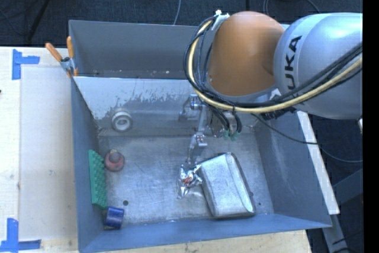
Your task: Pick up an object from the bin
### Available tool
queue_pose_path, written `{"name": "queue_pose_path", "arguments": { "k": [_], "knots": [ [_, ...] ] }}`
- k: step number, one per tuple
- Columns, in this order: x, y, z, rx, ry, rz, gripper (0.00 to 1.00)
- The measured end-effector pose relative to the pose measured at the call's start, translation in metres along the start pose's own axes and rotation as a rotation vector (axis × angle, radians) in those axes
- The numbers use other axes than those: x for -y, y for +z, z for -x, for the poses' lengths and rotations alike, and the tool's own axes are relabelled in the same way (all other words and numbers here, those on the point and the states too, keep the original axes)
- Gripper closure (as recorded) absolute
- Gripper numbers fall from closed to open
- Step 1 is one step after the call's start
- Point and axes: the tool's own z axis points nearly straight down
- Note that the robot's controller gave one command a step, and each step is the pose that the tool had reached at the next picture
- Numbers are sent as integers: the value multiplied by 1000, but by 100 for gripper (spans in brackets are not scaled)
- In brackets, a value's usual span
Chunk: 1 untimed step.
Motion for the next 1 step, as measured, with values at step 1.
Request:
{"name": "queue_pose_path", "arguments": {
  "k": [1],
  "knots": [
    [43, 69, -39, -6, 230, -3, 0]
  ]
}}
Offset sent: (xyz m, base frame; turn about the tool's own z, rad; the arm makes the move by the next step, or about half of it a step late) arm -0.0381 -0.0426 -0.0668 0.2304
